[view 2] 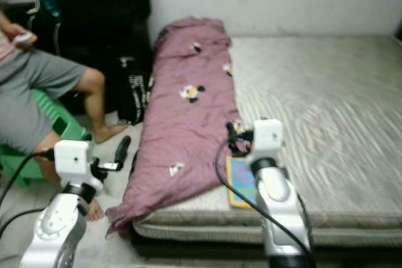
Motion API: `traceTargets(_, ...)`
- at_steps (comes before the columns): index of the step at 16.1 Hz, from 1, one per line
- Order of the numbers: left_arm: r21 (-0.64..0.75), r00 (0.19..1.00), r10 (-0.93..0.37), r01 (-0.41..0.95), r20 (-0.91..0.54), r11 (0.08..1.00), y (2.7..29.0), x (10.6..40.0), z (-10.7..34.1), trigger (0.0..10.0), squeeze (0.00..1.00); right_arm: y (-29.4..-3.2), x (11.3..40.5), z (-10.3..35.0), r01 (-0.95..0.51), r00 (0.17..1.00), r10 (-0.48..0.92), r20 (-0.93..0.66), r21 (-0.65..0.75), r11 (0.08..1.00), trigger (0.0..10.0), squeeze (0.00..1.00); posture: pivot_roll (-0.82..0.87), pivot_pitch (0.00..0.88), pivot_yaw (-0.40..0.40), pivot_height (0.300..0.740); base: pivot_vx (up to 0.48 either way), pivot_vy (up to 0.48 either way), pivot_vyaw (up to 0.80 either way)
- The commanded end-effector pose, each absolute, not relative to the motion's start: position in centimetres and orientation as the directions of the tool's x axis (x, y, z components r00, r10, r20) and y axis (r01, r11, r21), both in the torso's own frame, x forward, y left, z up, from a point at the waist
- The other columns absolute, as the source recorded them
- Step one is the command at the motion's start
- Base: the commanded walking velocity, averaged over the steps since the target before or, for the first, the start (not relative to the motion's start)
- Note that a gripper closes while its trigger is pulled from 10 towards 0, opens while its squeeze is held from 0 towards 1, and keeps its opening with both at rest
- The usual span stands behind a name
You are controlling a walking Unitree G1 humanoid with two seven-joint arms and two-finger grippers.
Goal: Clean up the room
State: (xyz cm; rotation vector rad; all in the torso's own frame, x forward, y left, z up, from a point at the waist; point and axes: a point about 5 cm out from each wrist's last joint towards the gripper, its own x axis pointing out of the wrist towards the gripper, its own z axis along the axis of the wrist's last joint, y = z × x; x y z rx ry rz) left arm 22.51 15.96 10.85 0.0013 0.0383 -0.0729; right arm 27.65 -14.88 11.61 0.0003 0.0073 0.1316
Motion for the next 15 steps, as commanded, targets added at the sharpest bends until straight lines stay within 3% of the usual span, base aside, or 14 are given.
traceTargets(1,0.009,0.998,-0.059,0.059,-0.038,0.998,16.19,22.67,10.96,10.0,0.0,-14.35,27.81,12.19,-0.155,0.988,0.155,0.014,-0.001,0.988,10.0,0.0,-0.06,0.008,0.001,0.74,0.0,0.0,0.0)
traceTargets(6,0.013,0.998,-0.054,0.054,-0.034,0.998,16.13,22.71,10.95,10.0,0.0,-14.53,27.87,12.09,-0.153,0.988,0.153,0.013,-0.012,0.988,10.0,0.0,-0.05,0.002,0.001,0.74,0.0,0.0,0.0)
traceTargets(13,0.005,0.997,-0.063,0.063,-0.045,0.998,15.99,22.7,10.63,10.0,0.0,-14.82,27.76,11.55,-0.124,0.992,0.124,-0.003,-0.008,0.992,10.0,0.0,-0.06,0.0,0.006,0.74,0.0,0.0,0.54)
traceTargets(15,0.003,0.997,-0.068,0.069,-0.046,0.998,15.93,22.78,10.59,10.0,0.0,-14.92,27.87,11.58,-0.117,0.993,0.117,-0.001,-0.012,0.993,10.0,0.0,-0.06,0.0,0.004,0.74,0.0,0.0,0.0)
